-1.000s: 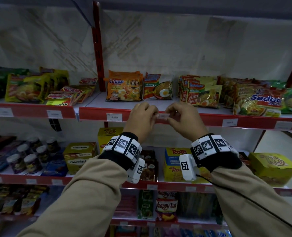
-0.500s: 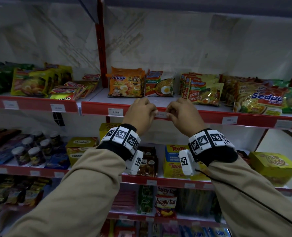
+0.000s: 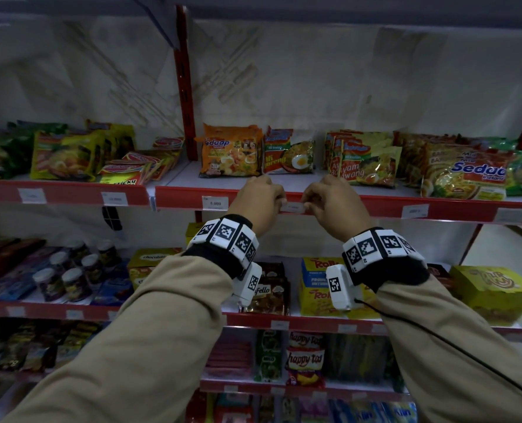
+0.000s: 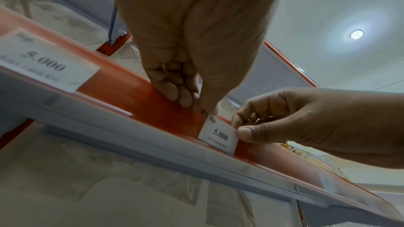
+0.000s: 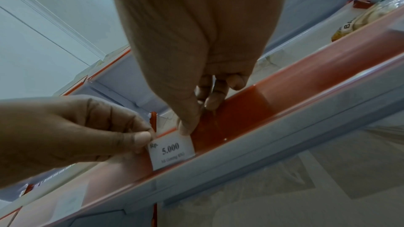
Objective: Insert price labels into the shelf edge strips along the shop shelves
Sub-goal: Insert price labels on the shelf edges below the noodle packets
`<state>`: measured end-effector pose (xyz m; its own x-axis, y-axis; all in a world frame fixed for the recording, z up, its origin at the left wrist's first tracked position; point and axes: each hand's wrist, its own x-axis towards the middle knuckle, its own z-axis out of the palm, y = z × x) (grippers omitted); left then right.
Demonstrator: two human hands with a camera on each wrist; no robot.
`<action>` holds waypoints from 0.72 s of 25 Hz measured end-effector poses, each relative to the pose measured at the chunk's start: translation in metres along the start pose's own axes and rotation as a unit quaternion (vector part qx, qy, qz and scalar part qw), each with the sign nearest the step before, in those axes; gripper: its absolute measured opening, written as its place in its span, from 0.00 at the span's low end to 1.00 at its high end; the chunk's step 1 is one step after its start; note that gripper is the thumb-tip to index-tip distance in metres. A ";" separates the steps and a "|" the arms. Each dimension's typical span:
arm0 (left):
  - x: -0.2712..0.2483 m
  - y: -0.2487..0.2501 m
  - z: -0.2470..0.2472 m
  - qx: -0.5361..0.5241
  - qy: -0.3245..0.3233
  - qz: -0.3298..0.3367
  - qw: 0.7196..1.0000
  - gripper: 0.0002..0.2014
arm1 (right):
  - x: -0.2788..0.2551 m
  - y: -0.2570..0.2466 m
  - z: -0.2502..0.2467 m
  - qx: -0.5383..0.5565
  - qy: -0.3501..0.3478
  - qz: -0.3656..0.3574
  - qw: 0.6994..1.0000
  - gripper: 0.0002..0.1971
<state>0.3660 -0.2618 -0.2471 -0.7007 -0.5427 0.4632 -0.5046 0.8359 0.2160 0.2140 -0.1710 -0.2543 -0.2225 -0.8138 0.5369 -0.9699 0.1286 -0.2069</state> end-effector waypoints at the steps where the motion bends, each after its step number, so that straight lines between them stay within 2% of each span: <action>1: 0.001 0.000 -0.001 0.003 -0.003 0.002 1.000 0.12 | 0.000 0.000 -0.001 -0.003 -0.003 0.001 1.000 0.04; 9: 0.004 -0.002 -0.008 0.031 -0.032 0.009 0.999 0.13 | -0.003 -0.005 -0.002 0.005 -0.002 0.015 1.000 0.03; 15: 0.001 -0.004 -0.003 0.030 -0.002 0.011 0.999 0.12 | -0.008 -0.002 -0.003 0.044 0.018 0.035 0.998 0.10; 18: -0.001 -0.005 -0.005 0.017 0.003 0.015 1.000 0.11 | -0.011 -0.001 -0.005 0.031 0.023 0.038 0.999 0.09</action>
<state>0.3715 -0.2649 -0.2443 -0.7133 -0.5162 0.4741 -0.5000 0.8488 0.1718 0.2165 -0.1590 -0.2560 -0.3014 -0.7764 0.5535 -0.9422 0.1535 -0.2978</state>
